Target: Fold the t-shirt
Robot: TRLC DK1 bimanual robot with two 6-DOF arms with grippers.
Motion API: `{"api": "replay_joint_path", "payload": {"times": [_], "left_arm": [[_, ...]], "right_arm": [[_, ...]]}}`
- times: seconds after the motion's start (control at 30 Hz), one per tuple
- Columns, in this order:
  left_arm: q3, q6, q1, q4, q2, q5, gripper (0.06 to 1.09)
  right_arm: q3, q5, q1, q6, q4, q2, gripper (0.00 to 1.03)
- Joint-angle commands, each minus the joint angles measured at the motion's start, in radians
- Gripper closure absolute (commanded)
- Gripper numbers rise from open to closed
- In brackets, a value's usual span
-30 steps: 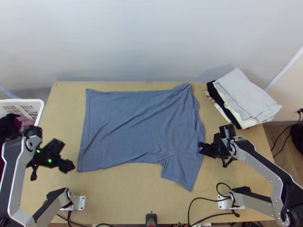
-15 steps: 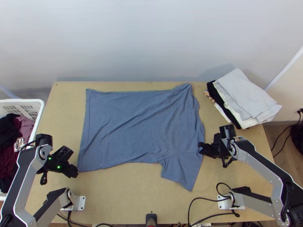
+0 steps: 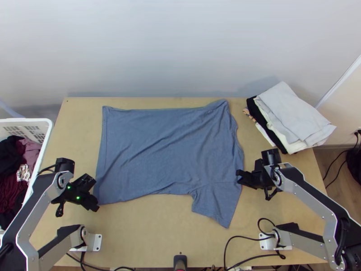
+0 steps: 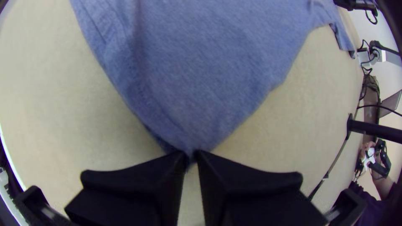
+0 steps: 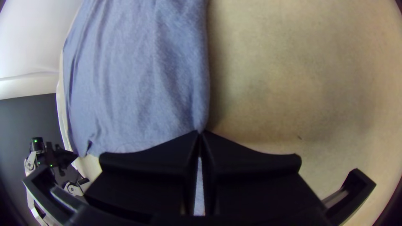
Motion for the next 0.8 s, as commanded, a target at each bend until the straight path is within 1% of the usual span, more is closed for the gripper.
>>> {"api": "replay_joint_path", "payload": {"times": [0.0, 0.1, 0.27, 0.4, 0.47, 0.57, 0.67, 0.77], "left_arm": [[-0.007, -0.002, 0.008, 0.029, 0.048, 0.012, 1.04], [0.057, -0.043, 0.047, 0.092, 0.090, 0.034, 1.04], [0.206, -0.141, 0.108, 0.101, 0.161, 0.118, 1.04], [0.298, -0.301, 0.097, 0.112, 0.169, 0.149, 1.05], [0.330, -0.411, 0.081, 0.136, 0.176, 0.150, 1.04], [0.376, -0.548, 0.059, 0.146, 0.187, 0.150, 1.05], [0.422, -0.667, 0.051, 0.162, 0.189, 0.152, 1.05], [0.451, -0.735, 0.036, 0.170, 0.189, 0.156, 1.05]], "right_arm": [[-0.055, 0.013, 0.000, 0.012, -0.009, -0.006, 1.00], [-0.062, 0.017, -0.004, 0.010, -0.006, -0.027, 1.00], [-0.067, 0.024, -0.024, -0.014, 0.000, -0.066, 1.00], [-0.044, 0.030, -0.024, -0.017, 0.011, -0.090, 1.00], [-0.016, 0.030, -0.023, -0.013, 0.014, -0.110, 1.00], [0.059, 0.028, -0.017, -0.009, 0.014, -0.133, 1.00], [0.140, 0.025, -0.023, 0.035, 0.014, -0.159, 1.00], [0.212, 0.011, -0.040, 0.093, 0.009, -0.174, 1.00]]}}
